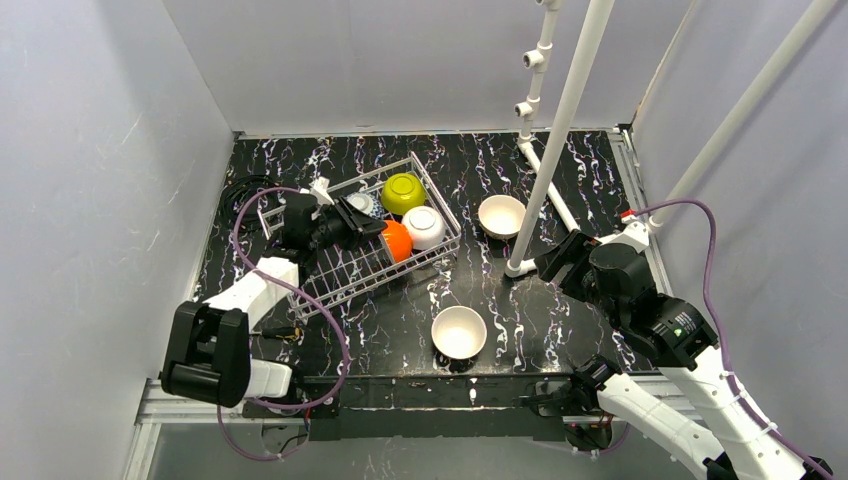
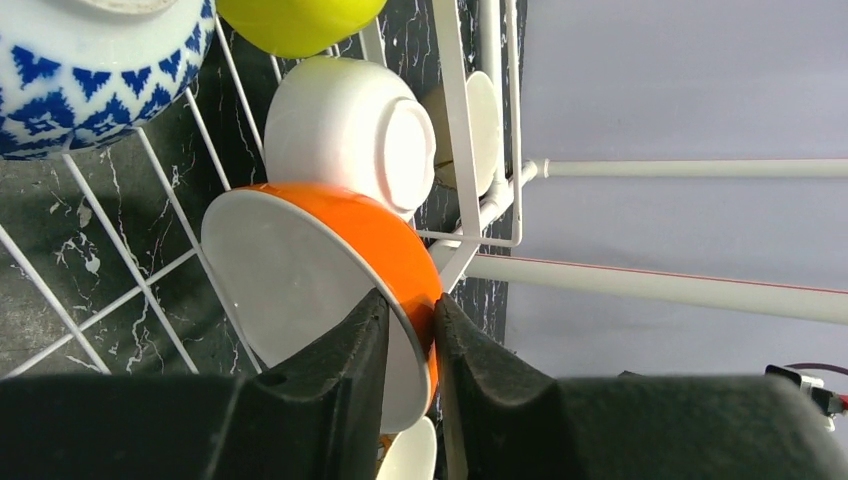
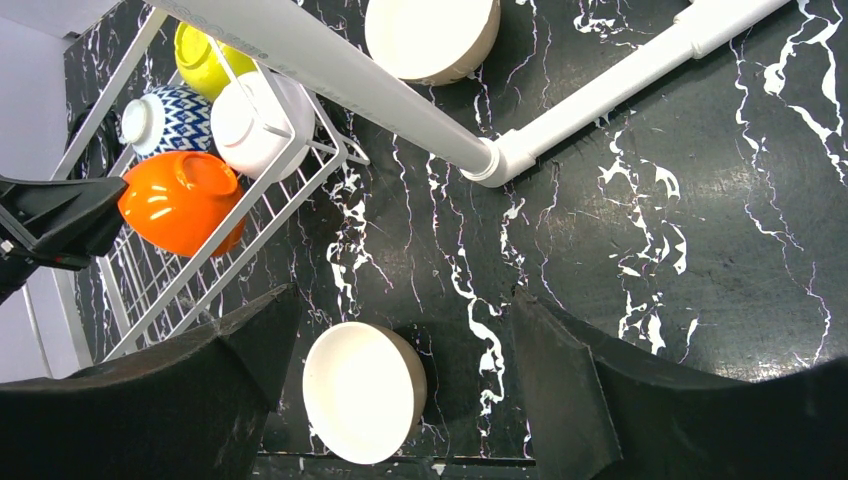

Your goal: Load the bowls into the dish rack

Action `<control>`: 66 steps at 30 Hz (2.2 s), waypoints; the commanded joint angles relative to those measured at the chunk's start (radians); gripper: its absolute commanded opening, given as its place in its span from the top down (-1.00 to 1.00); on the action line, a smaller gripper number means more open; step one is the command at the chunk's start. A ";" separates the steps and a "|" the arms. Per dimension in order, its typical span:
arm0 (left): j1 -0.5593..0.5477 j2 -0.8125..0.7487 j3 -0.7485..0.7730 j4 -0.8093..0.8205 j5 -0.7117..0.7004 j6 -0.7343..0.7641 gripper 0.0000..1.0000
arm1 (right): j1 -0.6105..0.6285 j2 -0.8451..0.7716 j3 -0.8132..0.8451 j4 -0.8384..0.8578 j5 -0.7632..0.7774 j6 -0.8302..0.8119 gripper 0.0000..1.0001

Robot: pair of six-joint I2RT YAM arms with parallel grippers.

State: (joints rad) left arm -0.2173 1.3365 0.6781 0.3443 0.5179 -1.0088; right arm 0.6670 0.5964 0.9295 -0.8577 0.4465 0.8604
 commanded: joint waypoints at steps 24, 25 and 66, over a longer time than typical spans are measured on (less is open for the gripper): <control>0.171 -0.112 -0.135 -0.130 0.077 0.095 0.48 | -0.006 0.007 0.017 0.037 0.012 -0.012 -0.70; 0.170 -0.102 -0.134 -0.137 0.075 0.096 0.48 | -0.006 0.005 0.016 0.037 0.013 -0.012 -0.70; 0.155 0.026 -0.001 -0.303 0.087 0.252 0.83 | -0.005 0.014 -0.085 0.123 -0.134 -0.101 -0.69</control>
State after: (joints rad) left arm -0.0494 1.3563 0.6628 0.0128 0.5495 -0.7589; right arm 0.6670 0.5838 0.8745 -0.8242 0.4110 0.8284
